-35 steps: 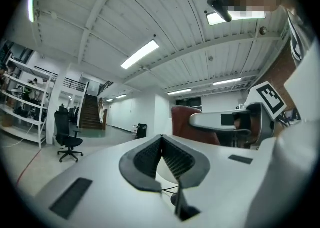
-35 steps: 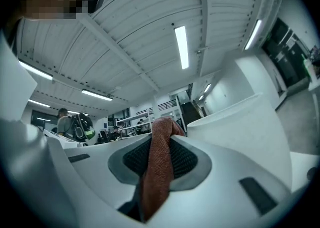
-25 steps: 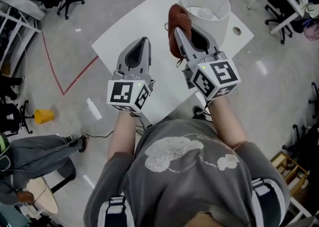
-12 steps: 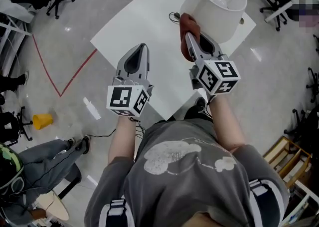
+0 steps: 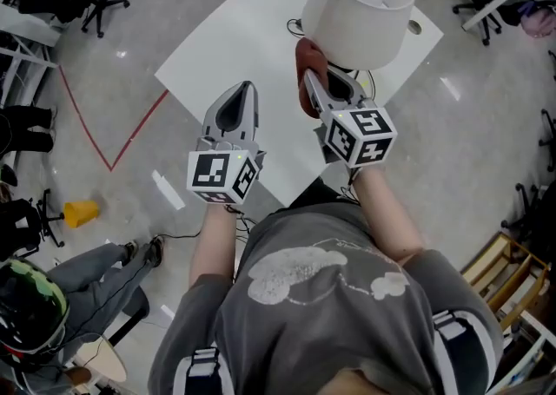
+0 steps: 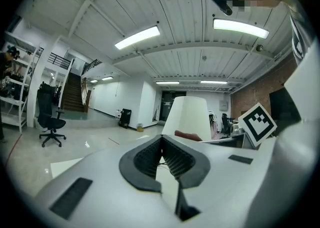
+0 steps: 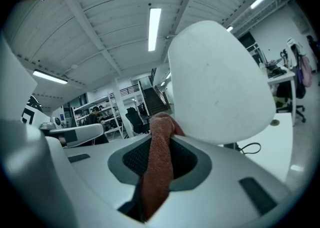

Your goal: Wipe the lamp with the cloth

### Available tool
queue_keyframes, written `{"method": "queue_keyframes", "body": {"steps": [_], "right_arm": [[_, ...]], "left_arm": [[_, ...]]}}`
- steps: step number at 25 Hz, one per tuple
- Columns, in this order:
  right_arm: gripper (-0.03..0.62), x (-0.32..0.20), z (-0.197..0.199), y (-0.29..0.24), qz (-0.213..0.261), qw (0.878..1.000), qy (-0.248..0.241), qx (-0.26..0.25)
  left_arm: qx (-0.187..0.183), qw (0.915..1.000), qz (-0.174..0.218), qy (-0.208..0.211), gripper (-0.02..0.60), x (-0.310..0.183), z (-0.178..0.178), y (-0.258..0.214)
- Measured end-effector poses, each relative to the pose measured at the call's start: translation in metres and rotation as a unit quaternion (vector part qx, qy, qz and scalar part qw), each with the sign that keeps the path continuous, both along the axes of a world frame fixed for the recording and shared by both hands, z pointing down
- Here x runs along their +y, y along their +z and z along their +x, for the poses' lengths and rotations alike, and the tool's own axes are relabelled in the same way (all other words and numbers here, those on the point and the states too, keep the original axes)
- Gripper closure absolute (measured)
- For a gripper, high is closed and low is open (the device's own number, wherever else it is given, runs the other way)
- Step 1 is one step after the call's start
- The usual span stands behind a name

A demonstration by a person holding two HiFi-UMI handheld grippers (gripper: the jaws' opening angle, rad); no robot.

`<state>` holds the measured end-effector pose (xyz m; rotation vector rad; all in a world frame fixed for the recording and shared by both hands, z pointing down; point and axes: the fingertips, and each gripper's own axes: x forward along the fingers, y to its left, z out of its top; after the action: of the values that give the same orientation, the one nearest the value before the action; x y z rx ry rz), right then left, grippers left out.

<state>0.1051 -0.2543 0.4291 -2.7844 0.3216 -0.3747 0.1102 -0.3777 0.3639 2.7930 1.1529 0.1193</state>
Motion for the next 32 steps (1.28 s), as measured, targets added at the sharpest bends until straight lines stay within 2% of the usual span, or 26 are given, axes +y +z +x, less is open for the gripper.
{"method": "queue_keyframes", "body": {"steps": [5, 10, 14, 18, 21, 28, 32], "right_arm": [[0.508, -0.009, 0.002, -0.028, 0.025, 0.999, -0.026, 0.024], [0.508, -0.027, 0.006, -0.073, 0.024, 0.996, -0.056, 0.072], [0.508, -0.032, 0.014, -0.102, 0.021, 0.993, -0.047, 0.105], [0.508, -0.033, 0.034, -0.131, 0.006, 0.99, -0.004, 0.138], [0.508, -0.021, 0.048, -0.139, 0.001, 0.988, 0.052, 0.148], [0.508, -0.005, 0.074, -0.16, -0.02, 0.974, 0.171, 0.147], [0.508, 0.0, 0.082, -0.15, -0.026, 0.967, 0.217, 0.13]], "left_arm": [[0.013, 0.9997, 0.017, -0.012, 0.574, 0.005, -0.004, -0.021], [0.04, 0.9989, 0.01, -0.022, 0.574, 0.003, -0.001, -0.048], [0.049, 0.9987, 0.007, -0.006, 0.574, 0.006, 0.008, -0.053], [0.062, 0.9976, -0.001, 0.03, 0.574, 0.005, 0.032, -0.062], [0.066, 0.9958, -0.008, 0.064, 0.574, 0.006, 0.051, -0.066], [0.068, 0.9883, -0.026, 0.134, 0.574, -0.004, 0.094, -0.079], [0.064, 0.9847, -0.033, 0.159, 0.574, -0.008, 0.11, -0.075]]}}
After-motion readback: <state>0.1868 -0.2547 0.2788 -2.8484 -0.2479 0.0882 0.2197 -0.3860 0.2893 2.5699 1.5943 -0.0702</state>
